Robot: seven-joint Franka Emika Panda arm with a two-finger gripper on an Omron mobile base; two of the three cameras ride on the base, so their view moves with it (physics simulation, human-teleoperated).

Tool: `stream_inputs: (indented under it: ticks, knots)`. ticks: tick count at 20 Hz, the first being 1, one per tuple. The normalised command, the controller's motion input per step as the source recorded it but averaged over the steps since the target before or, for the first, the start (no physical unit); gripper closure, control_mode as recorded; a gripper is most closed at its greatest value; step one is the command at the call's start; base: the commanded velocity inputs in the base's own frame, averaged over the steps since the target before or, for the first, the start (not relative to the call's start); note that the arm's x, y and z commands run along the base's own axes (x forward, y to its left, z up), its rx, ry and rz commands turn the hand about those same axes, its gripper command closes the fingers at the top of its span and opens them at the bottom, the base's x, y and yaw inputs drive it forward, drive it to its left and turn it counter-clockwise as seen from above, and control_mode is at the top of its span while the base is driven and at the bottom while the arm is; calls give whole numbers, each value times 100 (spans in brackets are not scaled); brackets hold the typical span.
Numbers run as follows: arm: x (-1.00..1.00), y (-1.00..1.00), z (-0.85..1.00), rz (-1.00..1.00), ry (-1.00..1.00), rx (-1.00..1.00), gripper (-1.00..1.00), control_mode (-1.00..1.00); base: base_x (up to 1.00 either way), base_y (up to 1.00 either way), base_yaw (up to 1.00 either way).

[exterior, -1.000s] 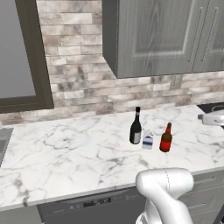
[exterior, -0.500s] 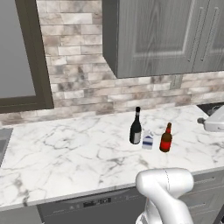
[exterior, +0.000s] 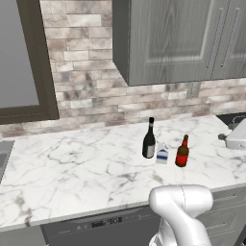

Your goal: Move the drinks to the dining counter.

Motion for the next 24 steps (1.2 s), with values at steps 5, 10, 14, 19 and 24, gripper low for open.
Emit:
stream_inputs:
  ticks: [5,10,14,19,24]
  knots:
    - [14,-1,-13,3,0,0,-100,-100,0,0,0]
    - [10,0,-8,2,0,0,-100,-100,0,0,0]
    - [6,0,-16,0,4,-1,-100,-100,0,0,0]
    - [11,0,-9,-1,14,-2,-100,-100,0,0,0]
    - [2,0,-9,-2,23,-9,-100,-100,0,0,0]
